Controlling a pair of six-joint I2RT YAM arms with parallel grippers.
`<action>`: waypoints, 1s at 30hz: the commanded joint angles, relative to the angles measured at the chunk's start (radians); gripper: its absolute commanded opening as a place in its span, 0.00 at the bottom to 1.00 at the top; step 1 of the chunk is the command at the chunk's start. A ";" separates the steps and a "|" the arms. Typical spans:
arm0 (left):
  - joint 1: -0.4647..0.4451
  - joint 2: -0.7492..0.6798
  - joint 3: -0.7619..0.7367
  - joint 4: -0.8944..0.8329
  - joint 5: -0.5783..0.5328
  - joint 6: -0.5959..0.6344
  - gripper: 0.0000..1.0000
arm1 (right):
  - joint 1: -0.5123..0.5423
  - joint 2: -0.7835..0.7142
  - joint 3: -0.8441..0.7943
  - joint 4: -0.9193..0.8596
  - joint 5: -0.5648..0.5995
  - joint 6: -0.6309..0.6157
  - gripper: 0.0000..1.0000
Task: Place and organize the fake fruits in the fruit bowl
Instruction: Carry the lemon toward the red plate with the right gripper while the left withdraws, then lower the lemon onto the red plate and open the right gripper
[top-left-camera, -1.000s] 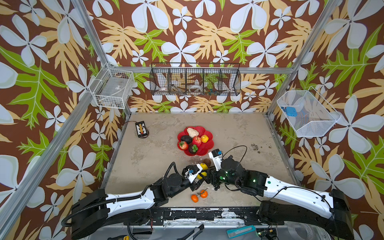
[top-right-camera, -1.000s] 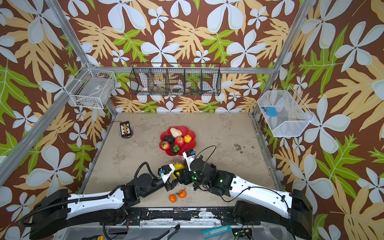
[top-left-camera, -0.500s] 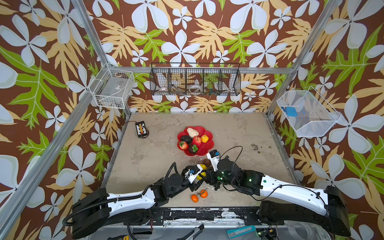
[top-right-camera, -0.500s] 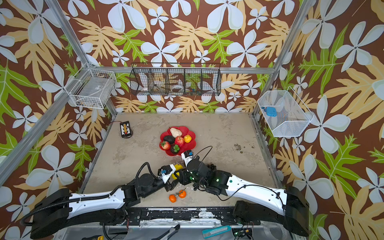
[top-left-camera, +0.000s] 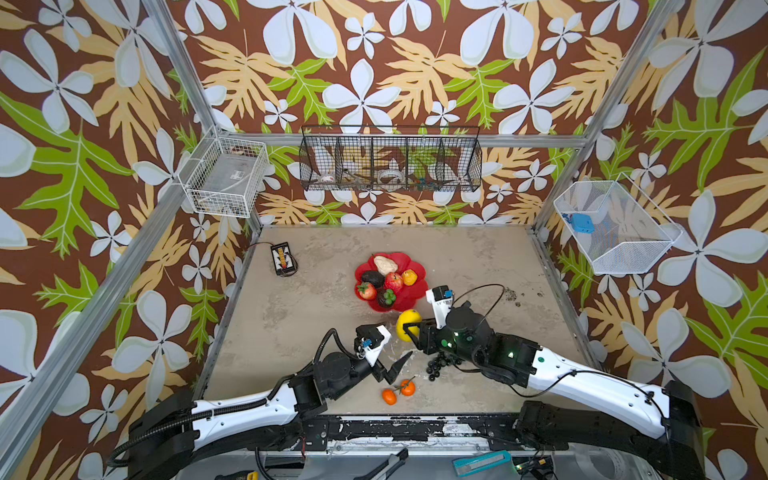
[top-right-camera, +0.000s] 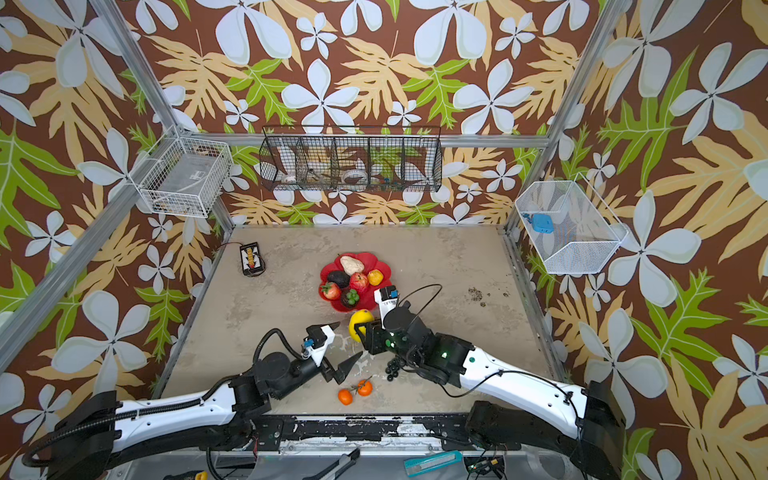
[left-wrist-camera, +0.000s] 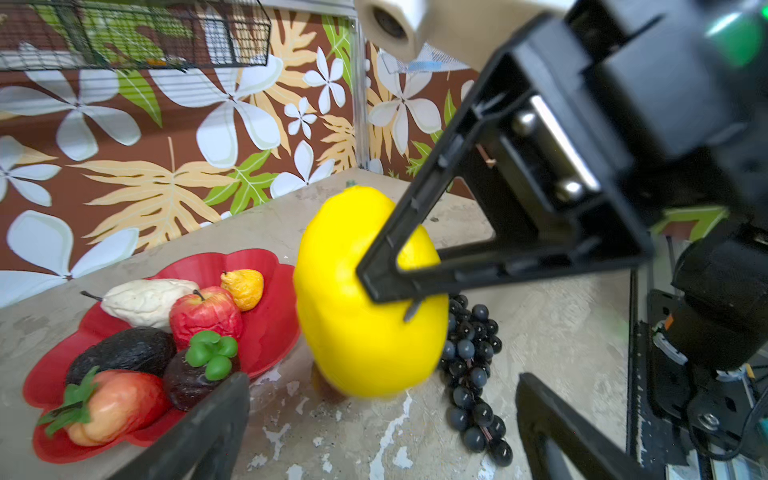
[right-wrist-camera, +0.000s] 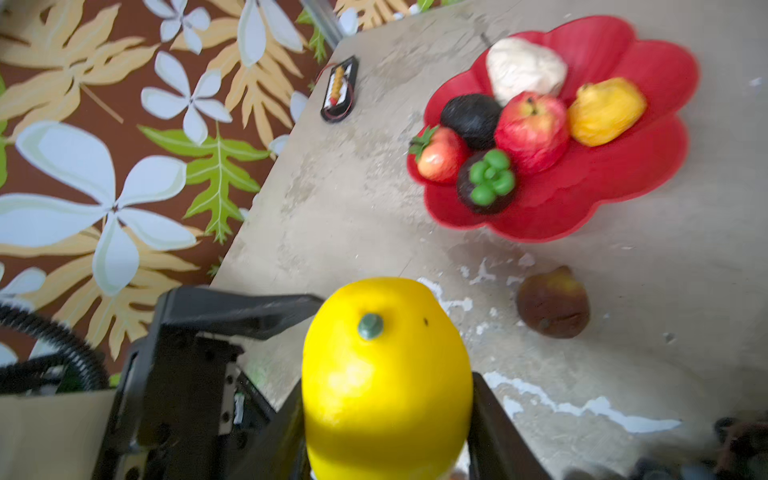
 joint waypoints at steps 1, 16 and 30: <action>0.000 -0.074 -0.032 0.040 -0.121 -0.015 1.00 | -0.064 0.005 0.012 0.034 0.000 -0.018 0.48; 0.001 -0.300 -0.115 0.051 -0.417 -0.034 1.00 | -0.235 0.278 0.090 0.214 -0.031 0.085 0.49; 0.001 -0.286 -0.107 0.044 -0.415 -0.049 1.00 | -0.264 0.522 0.162 0.269 -0.030 0.182 0.51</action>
